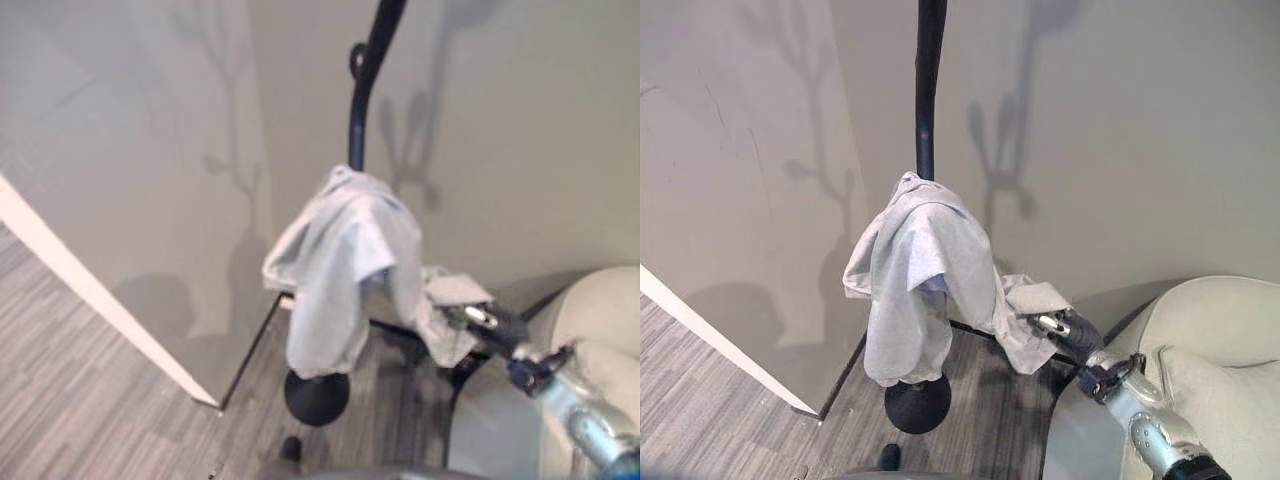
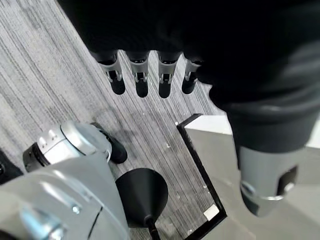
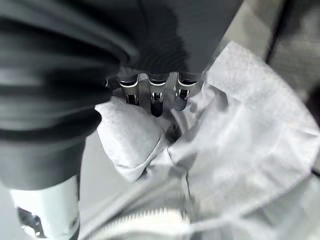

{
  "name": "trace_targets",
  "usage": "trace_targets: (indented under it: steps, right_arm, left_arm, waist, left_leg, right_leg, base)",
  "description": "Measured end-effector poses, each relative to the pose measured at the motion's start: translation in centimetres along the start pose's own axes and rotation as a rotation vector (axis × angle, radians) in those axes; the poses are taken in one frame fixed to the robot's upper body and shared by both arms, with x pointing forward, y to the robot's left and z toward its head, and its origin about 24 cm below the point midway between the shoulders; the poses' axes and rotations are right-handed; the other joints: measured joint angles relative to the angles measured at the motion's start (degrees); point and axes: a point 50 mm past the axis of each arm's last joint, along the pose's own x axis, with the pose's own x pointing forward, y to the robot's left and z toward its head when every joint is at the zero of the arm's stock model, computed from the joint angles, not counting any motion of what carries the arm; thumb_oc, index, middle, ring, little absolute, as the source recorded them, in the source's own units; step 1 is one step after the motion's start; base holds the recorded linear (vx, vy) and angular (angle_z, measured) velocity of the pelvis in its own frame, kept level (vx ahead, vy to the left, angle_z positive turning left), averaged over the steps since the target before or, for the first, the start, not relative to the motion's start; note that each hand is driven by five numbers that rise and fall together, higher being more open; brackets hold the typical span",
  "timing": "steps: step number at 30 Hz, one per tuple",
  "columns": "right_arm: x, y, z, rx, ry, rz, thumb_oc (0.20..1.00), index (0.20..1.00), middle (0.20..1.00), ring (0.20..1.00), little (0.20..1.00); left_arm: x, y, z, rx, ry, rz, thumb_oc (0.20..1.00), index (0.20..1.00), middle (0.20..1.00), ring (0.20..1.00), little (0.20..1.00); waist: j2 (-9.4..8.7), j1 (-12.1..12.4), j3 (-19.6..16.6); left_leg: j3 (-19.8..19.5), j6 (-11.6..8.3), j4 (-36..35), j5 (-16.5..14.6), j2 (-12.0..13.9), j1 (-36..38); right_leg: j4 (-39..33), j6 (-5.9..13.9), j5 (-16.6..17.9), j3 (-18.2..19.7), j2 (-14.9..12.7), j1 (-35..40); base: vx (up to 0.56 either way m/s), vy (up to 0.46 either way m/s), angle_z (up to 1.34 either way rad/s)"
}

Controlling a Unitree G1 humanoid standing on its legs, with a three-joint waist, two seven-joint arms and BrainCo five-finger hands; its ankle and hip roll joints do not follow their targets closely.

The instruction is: Hang the clothes on the sofa on the clothes rack.

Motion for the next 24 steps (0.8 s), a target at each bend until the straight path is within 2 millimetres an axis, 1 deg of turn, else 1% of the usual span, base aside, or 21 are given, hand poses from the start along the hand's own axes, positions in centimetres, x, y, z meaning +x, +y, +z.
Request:
trace_targets:
  steps: [2, 3, 4, 5, 6, 8, 10, 11, 13, 14, 15, 16, 17, 20, 22, 24]
  right_arm:
    - [-2.8, -1.7, 5.7, -0.311, 0.136, 0.003, 1.000, 1.000, 1.000, 1.000, 1.000]
    - [-3.8, -3.2, 8.9, -0.440, 0.146, -0.070, 1.000, 1.000, 1.000, 1.000, 1.000]
    - [-3.8, -3.9, 10.4, -0.487, 0.132, -0.106, 1.000, 1.000, 1.000, 1.000, 1.000]
    - [-3.5, -3.8, 11.1, -0.527, 0.138, -0.101, 1.000, 1.000, 1.000, 1.000, 1.000]
    - [-2.8, -3.2, 11.8, -0.575, 0.145, -0.057, 1.000, 1.000, 1.000, 1.000, 1.000]
    - [-1.8, -2.2, 11.6, -0.569, 0.132, 0.009, 1.000, 1.000, 1.000, 1.000, 1.000]
    - [0.0, -0.7, 9.3, -0.466, 0.070, 0.118, 1.000, 1.000, 1.000, 1.000, 1.000]
    - [0.3, -0.4, 8.8, -0.443, 0.065, 0.134, 1.000, 1.000, 1.000, 1.000, 1.000]
    - [1.3, 0.3, 7.0, -0.361, 0.046, 0.170, 1.000, 1.000, 1.000, 1.000, 1.000]
    - [1.5, 0.4, 6.5, -0.344, 0.052, 0.175, 1.000, 1.000, 1.000, 1.000, 1.000]
    - [1.7, 0.3, 5.6, -0.309, 0.057, 0.168, 1.000, 1.000, 1.000, 1.000, 1.000]
    - [1.6, 0.3, 5.4, -0.304, 0.066, 0.165, 1.000, 1.000, 1.000, 1.000, 1.000]
    - [1.6, 0.3, 5.0, -0.264, 0.064, 0.157, 1.000, 1.000, 1.000, 1.000, 1.000]
    - [1.7, 0.5, 4.9, -0.220, 0.054, 0.160, 1.000, 1.000, 1.000, 1.000, 1.000]
    - [2.0, 1.3, 4.7, -0.189, 0.039, 0.190, 1.000, 1.000, 1.000, 1.000, 1.000]
    - [2.5, 1.9, 4.2, -0.149, 0.024, 0.216, 1.000, 1.000, 1.000, 1.000, 1.000]
  left_arm:
    - [-0.2, 0.7, -0.4, 0.000, 0.014, 0.010, 1.000, 1.000, 1.000, 1.000, 1.000]
    - [-0.4, 1.5, -0.7, 0.004, 0.022, 0.024, 1.000, 1.000, 1.000, 1.000, 1.000]
    - [-0.5, 1.8, -0.8, 0.006, 0.026, 0.025, 1.000, 1.000, 1.000, 1.000, 1.000]
    - [-0.6, 1.9, -1.0, 0.006, 0.036, 0.024, 1.000, 1.000, 1.000, 1.000, 1.000]
    - [-0.5, 1.6, -1.0, 0.008, 0.033, 0.006, 1.000, 1.000, 1.000, 1.000, 1.000]
    - [-0.3, 1.0, -0.6, 0.028, 0.023, -0.022, 1.000, 1.000, 1.000, 1.000, 1.000]
    - [-0.2, 0.3, -0.4, 0.047, 0.017, -0.058, 1.000, 1.000, 1.000, 1.000, 1.000]
    - [-0.2, 0.1, -0.4, 0.050, 0.019, -0.064, 1.000, 1.000, 1.000, 1.000, 1.000]
    - [-0.2, -0.2, -0.6, 0.052, 0.024, -0.074, 1.000, 1.000, 1.000, 1.000, 1.000]
    - [-0.2, -0.2, -0.6, 0.059, 0.026, -0.075, 1.000, 1.000, 1.000, 1.000, 1.000]
    - [-0.2, -0.1, -0.6, 0.073, 0.027, -0.076, 1.000, 1.000, 1.000, 1.000, 1.000]
    - [-0.2, -0.2, -0.6, 0.082, 0.028, -0.078, 1.000, 1.000, 1.000, 1.000, 1.000]
    - [-0.2, -0.1, -0.7, 0.087, 0.030, -0.075, 1.000, 1.000, 1.000, 1.000, 1.000]
    - [-0.3, 0.1, -0.9, 0.087, 0.037, -0.069, 1.000, 1.000, 1.000, 1.000, 1.000]
    - [-0.3, 0.2, -0.9, 0.087, 0.038, -0.063, 1.000, 1.000, 1.000, 1.000, 1.000]
    - [-0.2, 0.1, -0.7, 0.092, 0.035, -0.059, 1.000, 1.000, 1.000, 1.000, 1.000]
  waist:
    - [0.97, -1.2, 0.8]
    - [0.77, -1.9, 0.7]
    - [0.36, -2.4, 0.7]
    - [0.74, -2.7, 0.9]
    - [0.39, -2.9, 0.6]
    - [0.63, -2.7, 0.7]
    - [0.56, -1.9, 0.5]
    - [0.61, -1.8, 0.5]
    - [0.79, -1.6, 0.2]
    - [1.24, -0.9, 0.1]
    - [1.62, -0.8, -0.1]
    - [1.95, -0.6, -0.2]
    - [2.11, -0.3, -0.3]
    - [2.16, 0.2, -0.6]
    - [1.77, 0.1, -0.9]
    - [1.52, 0.7, -1.1]
  left_leg:
    - [0.7, 0.42, 0.0, -0.3, 0.0, 0.5]
    - [1.1, 0.48, 0.0, -0.3, 0.2, 1.0]
    - [1.7, 0.47, 0.0, -0.3, 0.5, 1.3]
    - [2.2, 0.45, 0.0, -0.3, 0.6, 1.4]
    - [2.6, 0.45, 0.0, -0.3, 0.9, 1.5]
    - [2.8, 0.39, 0.0, -0.3, 1.2, 1.6]
    - [2.8, 0.34, 0.0, -0.3, 1.3, 1.5]
    - [2.8, 0.34, 0.0, -0.3, 1.2, 1.5]
    - [2.7, 0.34, 0.0, -0.3, 1.1, 1.4]
    - [2.6, 0.33, 0.0, -0.3, 1.0, 1.3]
    - [2.6, 0.32, 0.0, -0.3, 1.0, 1.3]
    - [2.5, 0.29, 0.0, -0.2, 1.0, 1.2]
    - [2.4, -0.15, 0.0, 0.1, 1.0, 1.3]
    - [2.2, -0.07, 0.0, 0.2, 1.1, 1.3]
    - [2.2, 0.09, 0.0, 0.3, 1.1, 1.4]
    - [2.1, 0.10, 0.0, 0.3, 1.0, 1.4]
  right_leg:
    - [0.5, 0.05, 0.0, 0.4, -0.3, -0.2]
    - [0.6, 0.06, 0.0, 1.1, -0.3, -0.1]
    - [0.6, -0.05, -0.1, 1.6, -0.2, -0.1]
    - [0.4, 0.23, -0.3, 1.8, -0.1, -0.2]
    - [0.2, 0.41, -0.1, 1.9, -0.1, -0.2]
    - [0.1, 0.34, 0.1, 1.9, 0.1, -0.3]
    - [0.1, 0.25, 0.1, 1.8, 0.2, -0.3]
    - [0.1, 0.25, 0.2, 1.8, 0.2, -0.3]
    - [0.1, 0.24, 0.1, 1.7, 0.1, -0.3]
    - [0.1, 0.24, 0.2, 1.6, 0.1, -0.4]
    - [0.1, -0.17, 0.5, 1.5, 0.1, -0.4]
    - [0.1, -0.20, 0.5, 1.4, 0.1, -0.3]
    - [0.0, -0.30, 0.6, 1.3, 0.2, -0.1]
    - [-0.1, -0.32, 0.6, 1.1, 0.3, 0.1]
    - [-0.2, -0.32, 0.6, 1.1, 0.3, 0.2]
    - [-0.3, -0.27, 0.6, 0.9, 0.3, 0.4]
  base:
    - [-0.01, -0.004, -0.18]
    - [-0.01, 0.005, -0.28]
    - [-0.01, 0.010, -0.30]
    - [-0.01, 0.013, -0.30]
    - [-0.01, 0.015, -0.23]
    - [-0.01, 0.006, -0.08]
    - [-0.01, -0.001, 0.02]
    - [0.00, 0.000, 0.00]
    - [0.00, -0.005, 0.02]
    - [-0.01, -0.018, 0.04]
    - [-0.01, -0.008, 0.06]
    - [-0.01, -0.008, 0.05]
    - [0.00, 0.000, 0.06]
    - [0.00, 0.000, 0.01]
    - [0.00, 0.000, 0.00]
    - [-0.01, -0.001, 0.02]
